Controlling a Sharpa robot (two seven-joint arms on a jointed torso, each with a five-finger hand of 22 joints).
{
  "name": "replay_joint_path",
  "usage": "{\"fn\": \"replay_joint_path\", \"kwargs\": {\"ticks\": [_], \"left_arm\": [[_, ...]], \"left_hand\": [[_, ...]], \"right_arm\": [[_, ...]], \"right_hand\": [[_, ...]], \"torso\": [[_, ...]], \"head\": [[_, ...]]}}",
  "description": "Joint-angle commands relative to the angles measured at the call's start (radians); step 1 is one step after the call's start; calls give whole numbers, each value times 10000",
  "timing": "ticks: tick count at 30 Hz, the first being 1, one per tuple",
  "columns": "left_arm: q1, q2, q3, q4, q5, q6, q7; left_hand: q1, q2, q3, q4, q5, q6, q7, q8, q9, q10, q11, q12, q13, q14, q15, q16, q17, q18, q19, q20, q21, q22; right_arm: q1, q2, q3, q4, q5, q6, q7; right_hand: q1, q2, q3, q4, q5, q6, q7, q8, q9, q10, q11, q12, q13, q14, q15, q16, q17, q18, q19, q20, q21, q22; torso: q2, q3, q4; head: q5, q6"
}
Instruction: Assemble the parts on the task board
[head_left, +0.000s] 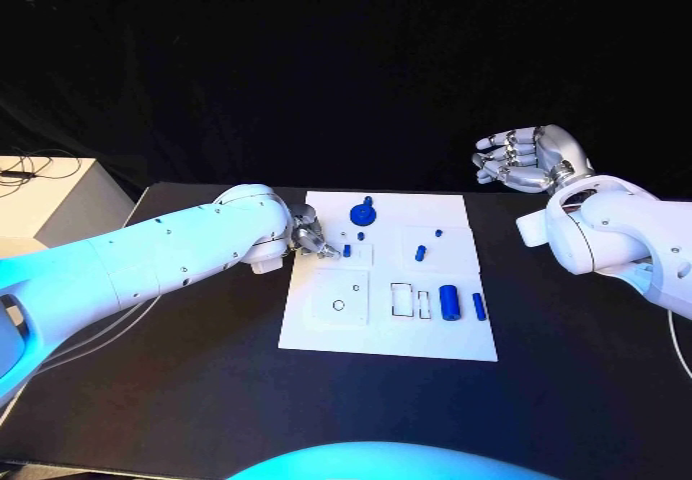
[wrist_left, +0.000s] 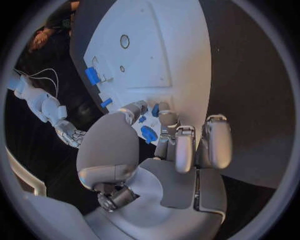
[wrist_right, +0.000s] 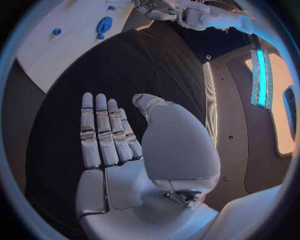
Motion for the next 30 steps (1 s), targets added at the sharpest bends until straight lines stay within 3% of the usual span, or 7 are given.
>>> {"fn": "replay_joint_path", "kwargs": {"ticks": [1,7,14,18,23,26,30], "left_arm": [[-48,-150,-19,208,-28,291,-38],[-53,-497,119,671,241,143,6],[-64,-856,432,1112,646,86,93],[-221,-1040,793,1294,946,-306,321],[-400,-1158,1134,1486,1190,-1349,1424],[-437,-1110,1208,1487,1151,-1968,2090],[-461,-886,1256,1358,746,-2822,3081]], "left_hand": [[140,16,-82,9,-29,-24,47,74,5,-97,-3,-17,-54,1033,27,-41,2522,23,-85,-21,-75,54],[1208,210,23,-66,108,-359,130,87,-85,-633,64,-392,-631,862,79,-312,2123,128,-418,7,-380,-391],[1848,16,32,20,88,-1498,574,-517,-638,-1799,446,-1178,-1940,636,412,-585,1705,226,-775,264,-713,-823],[1978,17,-15,121,96,-1680,698,-593,-807,-2137,570,-1265,-2022,412,526,-850,1308,320,-1084,373,-998,-1225],[2909,184,407,-71,167,-1785,834,-524,-1061,-3010,709,-1692,-2358,-376,657,-1728,67,623,-2109,528,-1987,-2548],[3357,218,842,-233,153,-1835,898,-570,-1277,-3349,774,-1997,-2644,-653,715,-1997,-317,698,-2397,583,-2315,-2909],[3784,205,1487,-535,96,-1798,1013,-687,-1723,-3810,913,-2752,-3346,-2035,845,-3392,-2113,1123,-4044,693,-3984,-4930]], "right_arm": [[-11,-10,3,21,-26,157,48],[-26,-29,3,25,-26,164,41],[-48,-33,3,63,-26,178,35],[-57,-50,3,69,-26,177,32],[-64,-63,3,61,-26,169,35],[-66,-63,3,51,-25,171,35],[-68,-51,3,44,-19,188,44]], "right_hand": [[-14,-55,57,-5,44,-65,278,-34,-17,-25,66,-37,-11,11,44,-38,-13,123,3,29,-6,-14],[-14,-55,57,-5,44,-65,278,-34,-17,-25,66,-37,-11,11,44,-38,-13,123,3,29,-6,-14],[0,-48,72,-22,86,-64,279,-41,-24,-25,68,-41,-24,13,45,-49,-33,124,-1,33,-3,-42],[0,-48,72,-22,86,-64,279,-41,-24,-25,68,-41,-24,13,45,-49,-33,124,-1,33,-3,-42],[3,-45,79,-28,111,-62,280,-44,-27,-23,68,-42,-29,16,45,-54,-42,126,-1,34,0,-55],[3,-45,79,-28,111,-62,280,-44,-27,-23,68,-42,-29,16,45,-54,-42,126,-1,34,0,-55],[6,-44,83,-32,125,-61,280,-45,-29,-23,68,-42,-32,18,45,-56,-48,126,-1,34,1,-63]], "torso": [[0,0,1],[-3,3,5],[1,0,-7],[5,2,0],[18,2,-9],[10,1,-1],[12,12,-2]], "head": [[-7,12],[-74,34],[-156,114],[-188,144],[-198,189],[-202,195],[-191,215]]}}
